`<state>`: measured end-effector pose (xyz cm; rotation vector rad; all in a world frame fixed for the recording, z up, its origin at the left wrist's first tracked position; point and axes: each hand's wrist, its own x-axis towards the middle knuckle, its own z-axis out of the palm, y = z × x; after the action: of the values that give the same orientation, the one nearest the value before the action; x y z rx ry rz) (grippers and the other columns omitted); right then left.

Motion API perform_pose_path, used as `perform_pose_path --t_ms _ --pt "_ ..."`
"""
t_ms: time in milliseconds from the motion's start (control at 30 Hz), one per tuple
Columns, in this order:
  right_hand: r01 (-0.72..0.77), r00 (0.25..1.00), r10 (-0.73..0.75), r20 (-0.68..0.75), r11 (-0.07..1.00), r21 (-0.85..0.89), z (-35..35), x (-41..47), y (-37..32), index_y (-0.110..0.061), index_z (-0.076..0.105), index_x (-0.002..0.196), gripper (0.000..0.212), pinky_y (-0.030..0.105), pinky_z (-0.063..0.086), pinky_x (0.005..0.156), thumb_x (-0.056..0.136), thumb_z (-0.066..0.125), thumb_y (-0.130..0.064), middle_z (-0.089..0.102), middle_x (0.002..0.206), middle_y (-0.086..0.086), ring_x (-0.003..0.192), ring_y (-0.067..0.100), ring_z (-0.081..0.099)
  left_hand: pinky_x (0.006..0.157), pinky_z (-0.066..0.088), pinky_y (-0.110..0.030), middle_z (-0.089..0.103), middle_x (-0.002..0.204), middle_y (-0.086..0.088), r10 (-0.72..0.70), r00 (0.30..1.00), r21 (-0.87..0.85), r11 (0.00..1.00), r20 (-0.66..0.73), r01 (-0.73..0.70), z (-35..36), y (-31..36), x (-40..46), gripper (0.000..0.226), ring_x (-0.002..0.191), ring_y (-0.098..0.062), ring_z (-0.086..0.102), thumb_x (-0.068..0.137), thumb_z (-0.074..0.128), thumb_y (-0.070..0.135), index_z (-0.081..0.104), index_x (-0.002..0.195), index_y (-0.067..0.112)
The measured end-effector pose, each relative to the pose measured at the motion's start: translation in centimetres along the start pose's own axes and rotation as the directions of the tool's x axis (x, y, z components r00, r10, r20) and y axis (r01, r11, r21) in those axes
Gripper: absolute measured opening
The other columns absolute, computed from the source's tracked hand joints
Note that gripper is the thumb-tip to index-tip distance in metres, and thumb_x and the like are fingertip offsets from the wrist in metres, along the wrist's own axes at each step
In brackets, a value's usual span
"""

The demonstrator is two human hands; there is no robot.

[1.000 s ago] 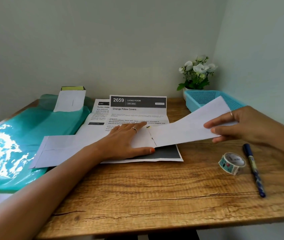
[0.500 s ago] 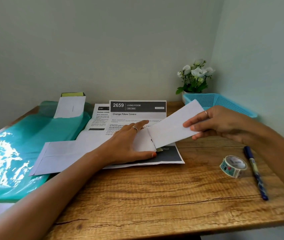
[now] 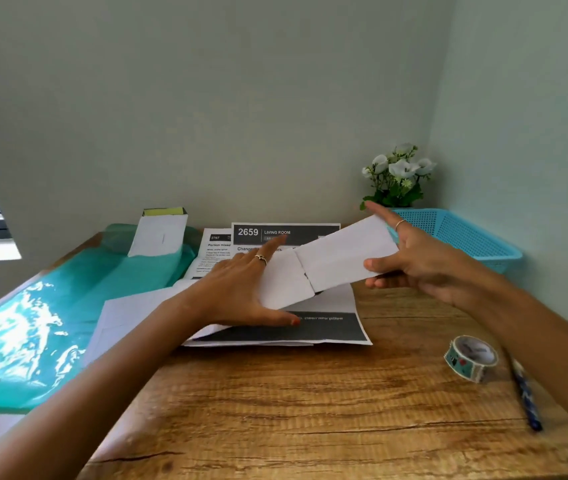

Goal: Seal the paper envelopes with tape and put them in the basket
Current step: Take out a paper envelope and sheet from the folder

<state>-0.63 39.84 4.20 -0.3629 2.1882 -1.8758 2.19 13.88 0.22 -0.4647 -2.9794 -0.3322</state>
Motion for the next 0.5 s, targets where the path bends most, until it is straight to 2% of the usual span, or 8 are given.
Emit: perform_pose_path --t_ms 67,133,200,233,400,500 --pt "-0.010 1.000 0.011 -0.013 0.999 0.043 -0.2 0.0 -0.2 -0.046 0.033 0.139 0.086 0.029 0.059 0.050 0.081 0.062 0.010 0.046 0.112 0.001 0.058 0.020 0.068 0.110 0.029 -0.049 0.021 0.154 0.001 0.001 0.999 0.010 1.000 -0.038 0.000 -0.7 0.0 0.0 0.113 0.134 -0.028 0.033 0.060 0.061 0.077 -0.005 0.144 0.043" --pt "-0.020 0.999 0.021 -0.036 0.998 0.053 -0.2 -0.2 -0.4 -0.033 0.037 0.133 0.058 0.029 0.058 0.053 0.089 0.059 -0.003 0.056 0.110 0.010 0.060 0.019 0.068 0.108 0.030 -0.051 0.022 0.153 0.001 0.007 0.996 0.075 0.997 -0.090 0.000 -1.1 0.6 0.0 0.110 0.134 -0.027 0.031 0.064 0.063 0.072 -0.002 0.146 0.038" --pt "-0.002 0.999 0.000 -0.050 0.999 -0.038 0.0 -0.6 -0.5 -0.019 0.043 0.127 0.033 0.026 0.056 0.055 0.096 0.051 -0.015 0.063 0.102 0.011 0.065 0.018 0.065 0.109 0.024 -0.053 0.019 0.154 0.000 0.021 0.990 0.163 0.987 -0.141 0.002 -1.5 1.7 0.0 0.107 0.136 -0.027 0.025 0.069 0.062 0.068 -0.001 0.147 0.031" --pt "0.018 0.998 -0.024 -0.056 0.995 -0.102 0.1 -0.8 -0.5 -0.016 0.047 0.125 0.028 0.025 0.055 0.057 0.098 0.049 -0.020 0.063 0.100 0.010 0.069 0.018 0.063 0.109 0.023 -0.052 0.019 0.153 0.000 0.031 0.987 0.198 0.980 -0.160 0.001 -1.6 2.3 0.1 0.106 0.136 -0.026 0.023 0.071 0.061 0.067 -0.001 0.148 0.029" --pt "0.129 0.987 -0.155 -0.046 0.926 -0.356 1.3 -2.1 -1.1 -0.026 0.048 0.114 0.022 0.034 0.054 0.082 0.097 0.043 -0.039 0.061 0.099 -0.003 0.091 0.015 0.060 0.104 0.030 -0.046 0.029 0.145 -0.003 0.131 0.956 0.332 0.943 -0.264 -0.038 -2.0 6.3 0.5 0.104 0.124 -0.024 0.032 0.073 0.058 0.065 0.004 0.149 0.019" --pt "0.178 0.981 -0.195 -0.004 0.904 -0.389 1.5 -3.1 -1.1 -0.030 0.046 0.119 0.027 0.026 0.049 0.076 0.096 0.043 -0.043 0.056 0.098 -0.014 0.088 0.007 0.056 0.096 0.034 -0.043 0.034 0.140 -0.005 0.180 0.927 0.420 0.907 -0.328 -0.028 -1.9 7.9 0.5 0.104 0.119 -0.026 0.035 0.069 0.051 0.067 0.008 0.149 0.016"
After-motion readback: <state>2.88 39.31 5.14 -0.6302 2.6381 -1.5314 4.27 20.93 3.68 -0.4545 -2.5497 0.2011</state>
